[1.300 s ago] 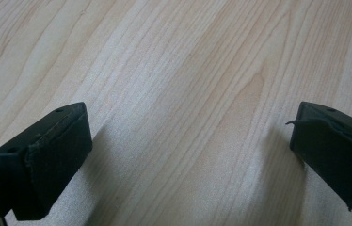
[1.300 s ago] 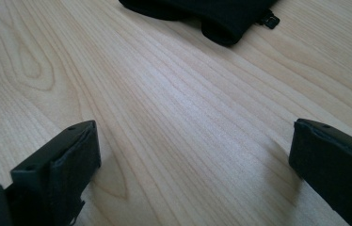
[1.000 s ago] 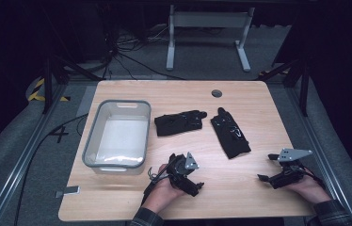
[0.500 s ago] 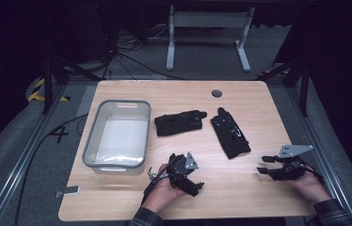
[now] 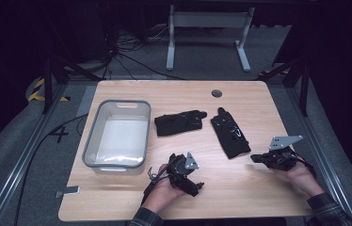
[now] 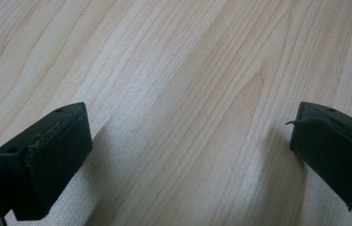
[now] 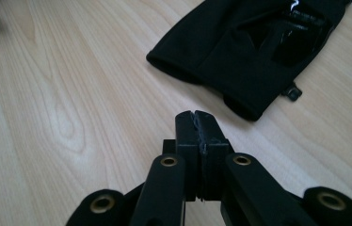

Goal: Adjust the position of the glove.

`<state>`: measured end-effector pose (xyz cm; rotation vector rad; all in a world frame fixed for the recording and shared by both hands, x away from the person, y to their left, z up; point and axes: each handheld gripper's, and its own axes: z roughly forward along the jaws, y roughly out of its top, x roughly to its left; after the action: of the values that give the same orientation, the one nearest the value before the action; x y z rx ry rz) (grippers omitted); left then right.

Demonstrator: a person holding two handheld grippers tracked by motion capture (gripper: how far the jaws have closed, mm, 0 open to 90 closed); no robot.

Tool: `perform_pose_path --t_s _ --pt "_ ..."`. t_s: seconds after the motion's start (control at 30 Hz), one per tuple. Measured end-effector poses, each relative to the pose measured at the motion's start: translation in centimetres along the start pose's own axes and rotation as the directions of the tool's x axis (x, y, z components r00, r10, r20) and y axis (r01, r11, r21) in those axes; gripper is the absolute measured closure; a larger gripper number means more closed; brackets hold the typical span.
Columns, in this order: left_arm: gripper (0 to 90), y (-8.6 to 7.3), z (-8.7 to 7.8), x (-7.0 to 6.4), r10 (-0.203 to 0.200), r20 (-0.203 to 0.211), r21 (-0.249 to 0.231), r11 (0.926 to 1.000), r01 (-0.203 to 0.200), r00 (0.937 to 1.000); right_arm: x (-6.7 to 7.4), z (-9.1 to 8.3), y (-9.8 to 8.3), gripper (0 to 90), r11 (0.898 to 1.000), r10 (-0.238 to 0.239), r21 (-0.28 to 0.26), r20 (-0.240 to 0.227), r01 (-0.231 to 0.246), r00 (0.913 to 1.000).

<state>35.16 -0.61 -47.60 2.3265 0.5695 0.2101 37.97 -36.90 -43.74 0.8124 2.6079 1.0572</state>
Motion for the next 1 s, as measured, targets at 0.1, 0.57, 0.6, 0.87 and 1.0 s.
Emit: perform_pose_path --t_s 0.1,0.57,0.6,0.87,1.0 --pt "0.0 0.0 0.0 0.0 -0.001 0.002 0.002 1.0 0.001 1.0 -0.6 0.4 1.1 90.0 1.0 -0.008 -0.021 -0.005 0.008 1.0" --pt "0.0 0.0 0.0 0.0 0.001 0.001 0.0 1.0 -0.001 1.0 -1.4 3.2 3.8 90.0 0.998 -0.051 -0.031 -0.031 0.05 0.9982" --pt "0.0 0.0 0.0 0.0 0.0 0.0 -0.001 1.0 0.0 1.0 -1.4 3.2 3.8 90.0 0.998 -0.051 -0.031 -0.031 0.05 0.9982" --pt "0.0 0.0 0.0 0.0 0.0 0.001 -0.001 1.0 0.0 1.0 -2.0 4.9 3.7 90.0 0.998 -0.051 0.022 -0.024 0.051 0.9984" --pt "0.0 0.0 0.0 0.0 0.0 0.001 -0.001 1.0 0.0 1.0 -1.9 5.3 3.4 90.0 0.998 -0.055 0.016 -0.019 0.055 0.9983"
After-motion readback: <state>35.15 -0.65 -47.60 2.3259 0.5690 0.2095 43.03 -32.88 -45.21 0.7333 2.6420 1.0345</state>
